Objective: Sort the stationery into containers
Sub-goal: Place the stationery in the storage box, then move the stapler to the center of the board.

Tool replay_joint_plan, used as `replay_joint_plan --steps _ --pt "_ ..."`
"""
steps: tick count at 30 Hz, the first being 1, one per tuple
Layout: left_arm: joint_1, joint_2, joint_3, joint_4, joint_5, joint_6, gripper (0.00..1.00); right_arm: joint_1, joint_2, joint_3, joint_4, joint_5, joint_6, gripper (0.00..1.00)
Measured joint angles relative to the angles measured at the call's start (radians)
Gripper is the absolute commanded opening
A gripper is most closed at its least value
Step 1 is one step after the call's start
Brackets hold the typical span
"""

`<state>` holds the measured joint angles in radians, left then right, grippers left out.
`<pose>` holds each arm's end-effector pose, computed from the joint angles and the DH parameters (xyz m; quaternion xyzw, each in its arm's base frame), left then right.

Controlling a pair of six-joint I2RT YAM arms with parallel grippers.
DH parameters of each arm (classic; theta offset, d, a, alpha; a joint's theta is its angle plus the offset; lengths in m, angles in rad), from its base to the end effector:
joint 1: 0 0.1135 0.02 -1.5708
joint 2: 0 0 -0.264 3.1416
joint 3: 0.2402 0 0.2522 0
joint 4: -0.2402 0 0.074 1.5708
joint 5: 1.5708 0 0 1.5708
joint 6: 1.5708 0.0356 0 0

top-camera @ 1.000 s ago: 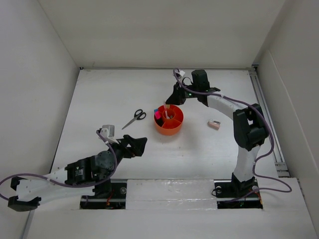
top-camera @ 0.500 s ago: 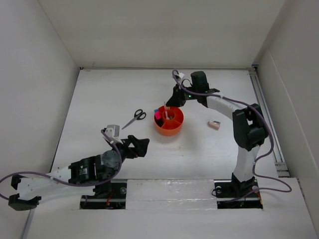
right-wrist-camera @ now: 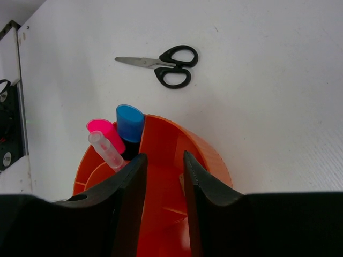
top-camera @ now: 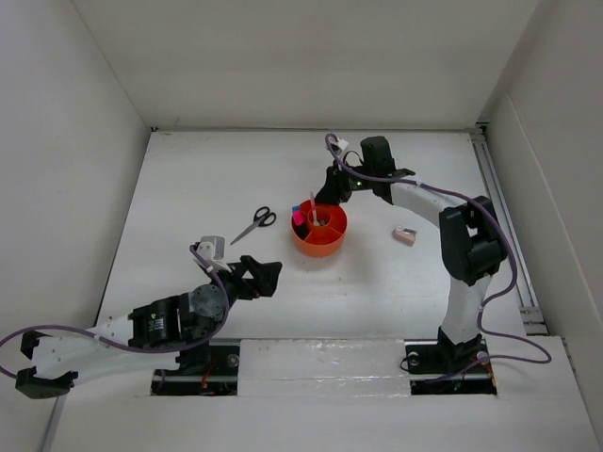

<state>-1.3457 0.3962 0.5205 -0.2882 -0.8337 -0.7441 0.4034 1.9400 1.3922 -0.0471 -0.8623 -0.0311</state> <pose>0.0500 -0.1001 0.2893 -0.0435 0.7436 -0.3565 0.5640 0.3905 0.1961 0.2289 -0.3643 0.7414 0.4416 0.3502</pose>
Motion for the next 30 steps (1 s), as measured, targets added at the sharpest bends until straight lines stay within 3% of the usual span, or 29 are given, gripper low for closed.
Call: replay_joint_plan --steps 6,10,11,19,22,24,30 --pt "0.000 0.000 0.000 0.000 0.000 0.000 1.00 0.000 -0.003 0.000 -0.003 0.004 0.000 0.40" --pt "0.000 0.000 0.000 0.000 -0.002 -0.002 1.00 -0.003 -0.019 -0.002 -0.005 0.045 0.013 0.47" --pt "0.000 0.000 0.000 0.000 -0.003 -0.002 1.00 -0.004 -0.026 -0.002 -0.004 0.057 0.016 0.53" --pt "0.000 0.000 0.000 -0.001 -0.008 -0.013 1.00 -0.072 -0.077 -0.015 0.040 0.167 0.138 0.64" --pt "0.000 0.002 0.000 -0.001 -0.013 -0.017 1.00 -0.105 -0.079 -0.015 0.042 0.217 0.190 0.75" --pt "0.000 0.004 0.000 -0.004 -0.013 -0.018 1.00 -0.131 -0.088 -0.025 0.048 0.261 0.238 1.00" --pt "0.000 0.024 0.000 -0.017 -0.020 -0.027 1.00 -0.219 -0.218 -0.101 -0.030 0.458 0.370 1.00"
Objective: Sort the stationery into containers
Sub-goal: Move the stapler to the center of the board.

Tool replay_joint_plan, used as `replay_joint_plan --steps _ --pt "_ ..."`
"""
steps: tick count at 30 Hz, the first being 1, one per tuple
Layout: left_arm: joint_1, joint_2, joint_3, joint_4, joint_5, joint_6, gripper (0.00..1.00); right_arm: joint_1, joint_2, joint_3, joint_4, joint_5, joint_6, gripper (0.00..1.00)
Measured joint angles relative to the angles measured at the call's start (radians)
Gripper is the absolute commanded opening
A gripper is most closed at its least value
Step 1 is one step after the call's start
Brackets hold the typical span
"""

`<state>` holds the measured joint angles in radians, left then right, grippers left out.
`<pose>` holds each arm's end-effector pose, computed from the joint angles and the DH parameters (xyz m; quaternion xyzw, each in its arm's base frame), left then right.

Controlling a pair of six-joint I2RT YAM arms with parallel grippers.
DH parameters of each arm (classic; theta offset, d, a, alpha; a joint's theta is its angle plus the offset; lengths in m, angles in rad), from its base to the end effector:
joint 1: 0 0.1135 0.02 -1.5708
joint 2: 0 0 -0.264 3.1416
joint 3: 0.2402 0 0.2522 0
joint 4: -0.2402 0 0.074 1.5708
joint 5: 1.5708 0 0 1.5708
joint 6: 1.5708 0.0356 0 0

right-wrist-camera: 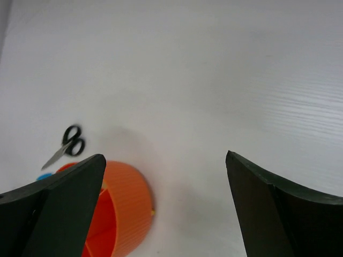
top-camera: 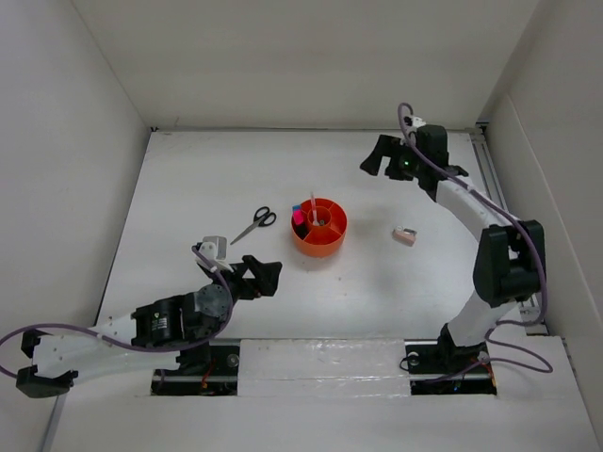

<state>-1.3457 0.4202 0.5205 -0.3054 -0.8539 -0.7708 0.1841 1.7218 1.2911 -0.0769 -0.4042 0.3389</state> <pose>0.0512 -0.1032 0.2856 -0.0504 0.7512 -0.3430 0.5616 0.3913 0.0871 0.2749 -0.0361 0.8498 0.2955 0.4350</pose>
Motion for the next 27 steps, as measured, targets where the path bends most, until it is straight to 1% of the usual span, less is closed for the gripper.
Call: replay_joint_plan --steps 3,5,8,14,16,21,23,27 --pt "0.000 0.006 0.000 -0.004 -0.006 -0.006 1.00 -0.032 -0.106 -0.034 -0.078 0.180 0.027 1.00" --pt "0.000 0.012 0.000 -0.005 -0.010 -0.010 1.00 -0.042 -0.178 -0.062 -0.116 0.265 0.049 1.00" --pt "0.000 0.026 0.000 -0.008 -0.016 -0.019 1.00 -0.067 -0.275 -0.134 -0.156 0.323 0.074 1.00" --pt "0.000 0.042 0.003 -0.036 -0.026 -0.040 1.00 -0.109 -0.405 -0.262 -0.270 0.451 0.100 1.00" --pt "0.000 0.040 0.003 -0.038 -0.030 -0.042 1.00 -0.121 -0.453 -0.290 -0.300 0.478 0.102 1.00" --pt "0.000 0.022 0.003 -0.044 -0.035 -0.050 1.00 -0.191 -0.535 -0.344 -0.310 0.462 0.112 1.00" --pt "0.000 0.011 0.003 -0.046 -0.037 -0.051 1.00 -0.210 -0.528 -0.359 -0.312 0.457 0.115 1.00" --pt "0.000 -0.002 0.003 -0.052 -0.037 -0.054 1.00 -0.194 -0.480 -0.406 -0.312 0.457 0.122 1.00"
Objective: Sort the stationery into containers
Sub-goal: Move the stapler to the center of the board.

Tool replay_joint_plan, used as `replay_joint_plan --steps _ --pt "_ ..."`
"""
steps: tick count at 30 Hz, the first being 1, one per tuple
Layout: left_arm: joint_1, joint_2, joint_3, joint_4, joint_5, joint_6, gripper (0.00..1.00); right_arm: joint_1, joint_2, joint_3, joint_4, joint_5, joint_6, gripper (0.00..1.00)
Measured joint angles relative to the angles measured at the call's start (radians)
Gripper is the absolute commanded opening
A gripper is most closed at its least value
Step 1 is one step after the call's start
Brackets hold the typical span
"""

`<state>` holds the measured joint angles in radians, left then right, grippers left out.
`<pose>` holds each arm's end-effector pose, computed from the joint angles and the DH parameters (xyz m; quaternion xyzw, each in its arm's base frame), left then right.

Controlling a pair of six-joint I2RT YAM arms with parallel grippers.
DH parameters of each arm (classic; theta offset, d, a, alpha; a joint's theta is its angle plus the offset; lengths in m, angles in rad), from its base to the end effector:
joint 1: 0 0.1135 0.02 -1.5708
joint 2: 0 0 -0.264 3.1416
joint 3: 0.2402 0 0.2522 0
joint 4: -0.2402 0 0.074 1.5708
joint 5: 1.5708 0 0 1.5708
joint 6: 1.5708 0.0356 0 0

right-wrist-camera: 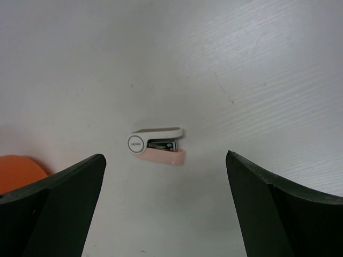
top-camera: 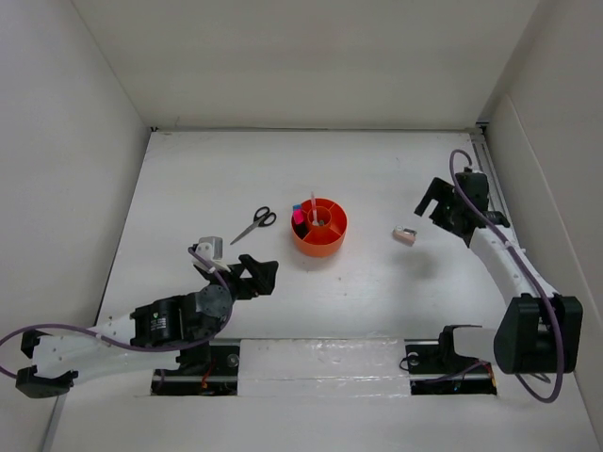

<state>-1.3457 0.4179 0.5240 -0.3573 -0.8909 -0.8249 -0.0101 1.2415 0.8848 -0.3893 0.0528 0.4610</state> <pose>0.0514 -0.1004 0.2823 -0.0716 0.7570 -0.3304 0.5592 0.2655 -0.0046 0.2596 0.2240 0.8881 0.0660 0.3959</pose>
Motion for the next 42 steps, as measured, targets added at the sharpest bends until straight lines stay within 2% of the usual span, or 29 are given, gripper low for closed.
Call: replay_joint_plan --steps 9,12,16,25,27,31,42 --pt "0.000 -0.002 0.000 0.002 0.009 -0.002 1.00 0.098 0.064 -0.060 0.013 -0.064 -0.082 0.99" --pt "0.000 -0.002 0.000 0.006 0.021 0.000 1.00 0.106 0.145 -0.045 0.023 -0.098 -0.115 0.99" --pt "0.000 0.005 0.000 0.014 0.029 0.000 1.00 0.129 0.245 -0.030 0.021 -0.070 -0.130 0.99" --pt "0.000 0.022 0.000 0.017 0.034 0.004 1.00 0.159 0.293 0.003 0.016 -0.037 -0.146 0.99" --pt "0.000 0.021 0.000 0.017 0.035 0.004 1.00 0.174 0.323 0.027 0.013 -0.026 -0.154 0.95" --pt "0.000 0.012 0.000 0.018 0.035 0.004 1.00 0.197 0.386 0.073 0.014 -0.017 -0.160 0.94" --pt "0.000 0.009 0.000 0.024 0.037 0.004 1.00 0.280 0.407 0.091 -0.005 -0.027 -0.145 0.99"
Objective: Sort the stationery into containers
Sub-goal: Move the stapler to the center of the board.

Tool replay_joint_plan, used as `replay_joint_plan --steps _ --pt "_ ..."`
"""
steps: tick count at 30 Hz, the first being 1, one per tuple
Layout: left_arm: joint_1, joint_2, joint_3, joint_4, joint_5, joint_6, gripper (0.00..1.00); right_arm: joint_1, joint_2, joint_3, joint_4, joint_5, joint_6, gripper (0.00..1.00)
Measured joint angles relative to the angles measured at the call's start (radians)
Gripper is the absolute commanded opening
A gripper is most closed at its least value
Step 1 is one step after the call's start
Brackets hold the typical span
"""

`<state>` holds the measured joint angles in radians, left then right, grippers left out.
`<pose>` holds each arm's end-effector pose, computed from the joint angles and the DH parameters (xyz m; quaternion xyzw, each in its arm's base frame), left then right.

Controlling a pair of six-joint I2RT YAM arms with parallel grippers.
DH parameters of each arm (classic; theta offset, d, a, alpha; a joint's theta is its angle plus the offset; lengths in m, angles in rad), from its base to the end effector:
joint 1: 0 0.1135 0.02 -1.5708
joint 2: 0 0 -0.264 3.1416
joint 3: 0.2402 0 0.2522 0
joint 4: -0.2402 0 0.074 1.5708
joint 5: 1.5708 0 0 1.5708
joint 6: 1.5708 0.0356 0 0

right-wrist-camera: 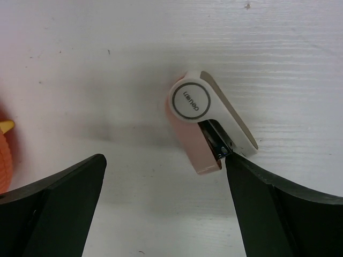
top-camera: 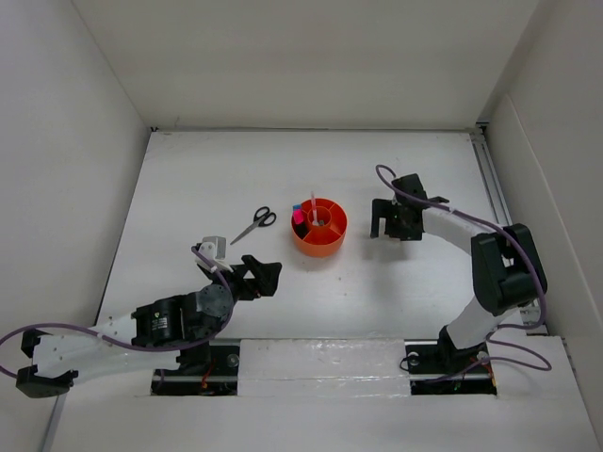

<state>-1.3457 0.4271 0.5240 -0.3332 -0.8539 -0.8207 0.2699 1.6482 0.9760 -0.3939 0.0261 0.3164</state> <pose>0.0512 -0.1036 0.2835 -0.0619 0.7570 -0.3452 0.5513 0.3110 0.0851 0.1752 0.0258 0.9679 0.0600 0.2427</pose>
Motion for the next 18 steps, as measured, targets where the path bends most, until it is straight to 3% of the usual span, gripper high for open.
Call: replay_joint_plan --steps 18 --pt "0.000 0.000 0.000 0.000 0.001 0.000 1.00 0.033 -0.071 0.043 -0.080 0.097 0.011 0.94"
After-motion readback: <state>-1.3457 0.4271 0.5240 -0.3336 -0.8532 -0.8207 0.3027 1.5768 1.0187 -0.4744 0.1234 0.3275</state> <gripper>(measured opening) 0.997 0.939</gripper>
